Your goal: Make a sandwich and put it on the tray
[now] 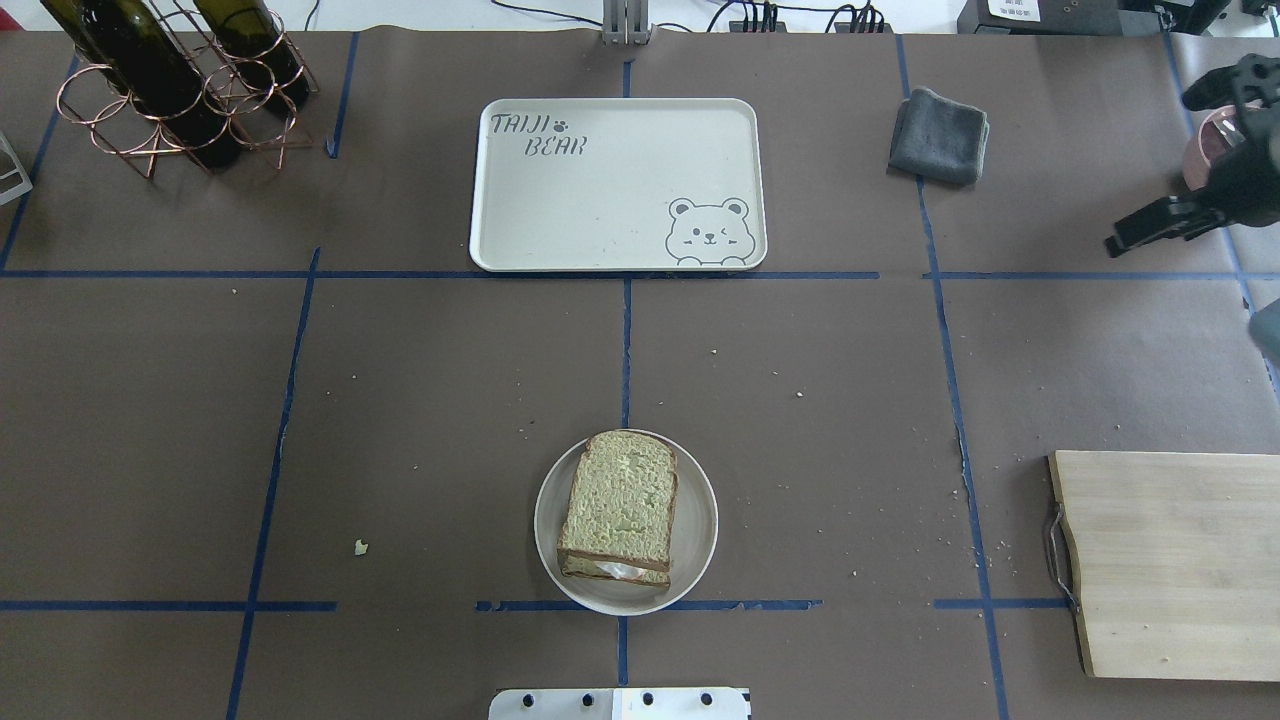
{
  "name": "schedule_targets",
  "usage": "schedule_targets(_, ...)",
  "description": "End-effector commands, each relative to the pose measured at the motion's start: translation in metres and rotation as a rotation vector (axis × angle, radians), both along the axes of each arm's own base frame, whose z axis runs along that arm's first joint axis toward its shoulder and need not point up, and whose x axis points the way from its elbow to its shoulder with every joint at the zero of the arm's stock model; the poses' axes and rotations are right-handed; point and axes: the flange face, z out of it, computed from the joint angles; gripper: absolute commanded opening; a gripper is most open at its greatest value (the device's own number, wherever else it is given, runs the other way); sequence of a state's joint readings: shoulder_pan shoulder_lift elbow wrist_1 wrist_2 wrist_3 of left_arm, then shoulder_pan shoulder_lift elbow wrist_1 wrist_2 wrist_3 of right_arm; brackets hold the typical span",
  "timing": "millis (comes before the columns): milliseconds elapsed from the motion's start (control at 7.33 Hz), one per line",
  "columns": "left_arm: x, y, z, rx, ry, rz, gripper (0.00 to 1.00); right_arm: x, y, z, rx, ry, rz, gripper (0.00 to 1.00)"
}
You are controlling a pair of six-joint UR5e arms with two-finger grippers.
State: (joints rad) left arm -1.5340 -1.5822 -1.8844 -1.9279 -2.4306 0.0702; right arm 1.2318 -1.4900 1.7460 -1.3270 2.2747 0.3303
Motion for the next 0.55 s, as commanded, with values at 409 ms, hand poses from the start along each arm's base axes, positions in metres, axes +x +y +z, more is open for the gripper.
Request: schedule_targets(409,0.191,0.053,-0.141,-0.132,0.214,0.139,1.0,0.184,0.102,0.136,-0.128,0.075,0.035,1.0)
